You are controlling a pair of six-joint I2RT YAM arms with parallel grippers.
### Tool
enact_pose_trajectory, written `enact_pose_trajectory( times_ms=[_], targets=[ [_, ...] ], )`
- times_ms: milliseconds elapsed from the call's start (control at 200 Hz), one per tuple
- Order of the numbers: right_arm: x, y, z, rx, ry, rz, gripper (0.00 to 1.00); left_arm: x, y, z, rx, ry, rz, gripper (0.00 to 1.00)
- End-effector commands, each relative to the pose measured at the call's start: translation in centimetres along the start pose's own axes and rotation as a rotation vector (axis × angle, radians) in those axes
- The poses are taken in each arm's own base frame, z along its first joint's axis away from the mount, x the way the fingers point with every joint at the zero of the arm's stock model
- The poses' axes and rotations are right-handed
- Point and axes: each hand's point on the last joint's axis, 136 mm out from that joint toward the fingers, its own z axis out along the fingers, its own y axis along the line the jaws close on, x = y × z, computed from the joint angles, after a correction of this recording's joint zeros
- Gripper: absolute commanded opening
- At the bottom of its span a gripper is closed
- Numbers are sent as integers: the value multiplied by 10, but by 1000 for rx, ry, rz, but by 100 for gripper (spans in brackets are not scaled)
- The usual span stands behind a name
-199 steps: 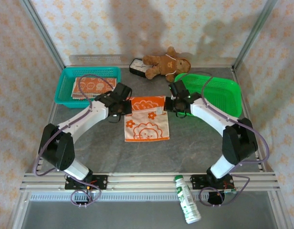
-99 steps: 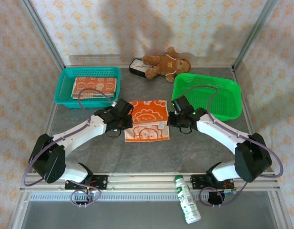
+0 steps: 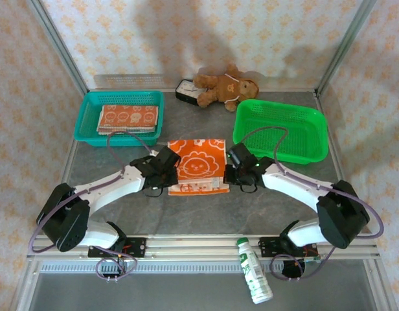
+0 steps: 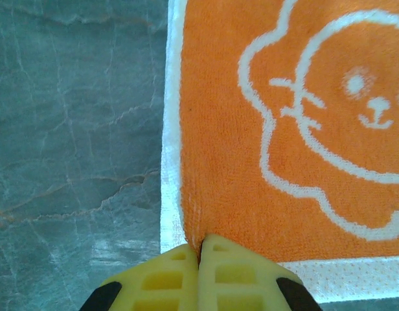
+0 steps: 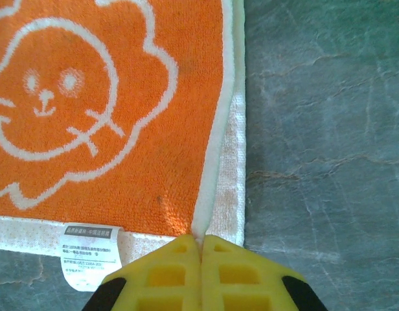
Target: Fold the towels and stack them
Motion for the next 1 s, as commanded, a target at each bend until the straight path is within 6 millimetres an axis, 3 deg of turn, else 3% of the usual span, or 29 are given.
enact_pose_trajectory(
  times_ms=[0,250,821,996],
  targets=[
    [2,-13,13,64,-11,23,0,4,10,13,-53,-11,-16,0],
    [9,-17,23,92,15,14,1,14,11,28,-76,18,-7,0],
    [-15,-2,-32,36,-93,27,1,-17,5,-41,-44,-101,-13,0],
    [-15,0,-44,15,-113,37,1,-16,9,-47,-32,-117,-26,0]
  ],
)
